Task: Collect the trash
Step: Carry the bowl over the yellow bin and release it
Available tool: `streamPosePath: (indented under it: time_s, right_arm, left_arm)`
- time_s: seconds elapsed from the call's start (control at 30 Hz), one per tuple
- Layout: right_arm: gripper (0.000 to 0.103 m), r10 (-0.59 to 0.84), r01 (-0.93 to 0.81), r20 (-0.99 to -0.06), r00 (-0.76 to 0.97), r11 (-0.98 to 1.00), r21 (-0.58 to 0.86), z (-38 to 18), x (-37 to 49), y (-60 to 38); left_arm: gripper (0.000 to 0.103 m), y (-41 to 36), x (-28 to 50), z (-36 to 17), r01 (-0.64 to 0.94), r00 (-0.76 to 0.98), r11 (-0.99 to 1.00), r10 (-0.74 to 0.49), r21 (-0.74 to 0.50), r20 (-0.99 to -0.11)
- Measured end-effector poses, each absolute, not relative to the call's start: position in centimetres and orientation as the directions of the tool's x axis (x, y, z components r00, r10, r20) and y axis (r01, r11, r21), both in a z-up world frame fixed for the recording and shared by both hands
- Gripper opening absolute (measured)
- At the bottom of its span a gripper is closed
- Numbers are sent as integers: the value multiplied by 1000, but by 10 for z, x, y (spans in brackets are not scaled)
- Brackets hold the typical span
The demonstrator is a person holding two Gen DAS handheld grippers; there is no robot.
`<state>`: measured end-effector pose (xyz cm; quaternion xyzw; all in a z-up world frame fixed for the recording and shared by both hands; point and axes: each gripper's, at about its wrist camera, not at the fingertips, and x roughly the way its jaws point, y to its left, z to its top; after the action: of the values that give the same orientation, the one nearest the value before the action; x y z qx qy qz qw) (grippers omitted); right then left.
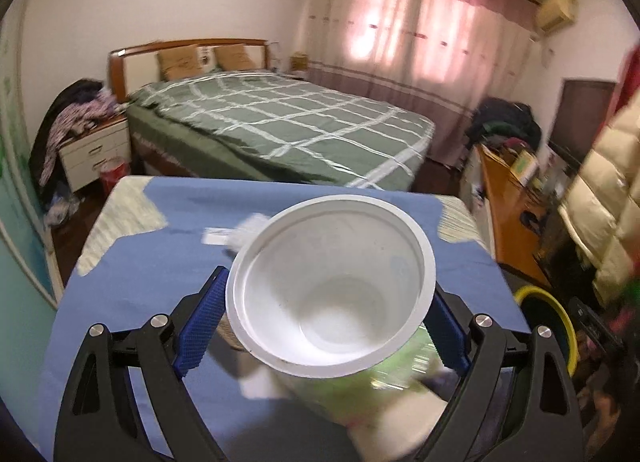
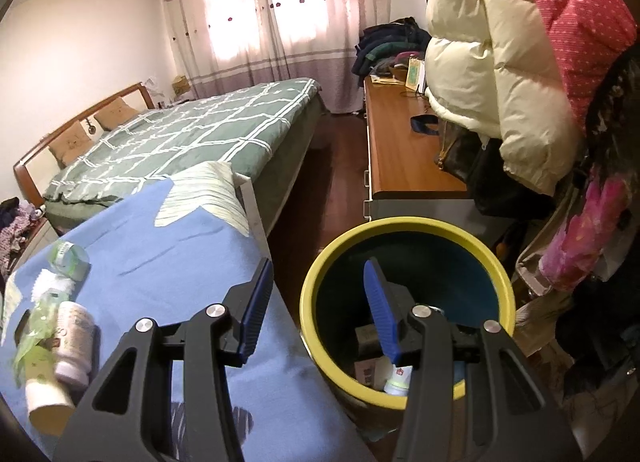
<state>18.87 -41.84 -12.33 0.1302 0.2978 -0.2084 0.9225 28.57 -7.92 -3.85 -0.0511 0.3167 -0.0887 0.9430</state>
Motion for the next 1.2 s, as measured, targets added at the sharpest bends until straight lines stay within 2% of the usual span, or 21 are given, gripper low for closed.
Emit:
streamPosePath:
  time_s: [0.3,0.57,0.9,1.13,1.2]
  right_arm:
    - [46,-318,464,-594,739,880,106,-120,128,-447]
    - [49,-344,487,-598,724,869,90,-127,88,-476]
    - [52,-405,577,-599,691,808,119,-133,45,-521]
    - [56,-406,593,-610,680,794,132,-139,45,-531]
    - [57,-394,589,-618,680,796,141,-143,47,-532]
  left_arm:
    - [89,-194,246,-21,370,720,919,-375,-134,-584]
    - [89,-301,225,-26,518,642,848,-473,-115,-604]
    - [89,-423,232,-65,635,512,767,-511,-97,-691]
    - [89,-473,245,-90,661,462,745,-501,-93,-732]
    - [94,-475,249,-91,656,461,749,-495,-94,-737]
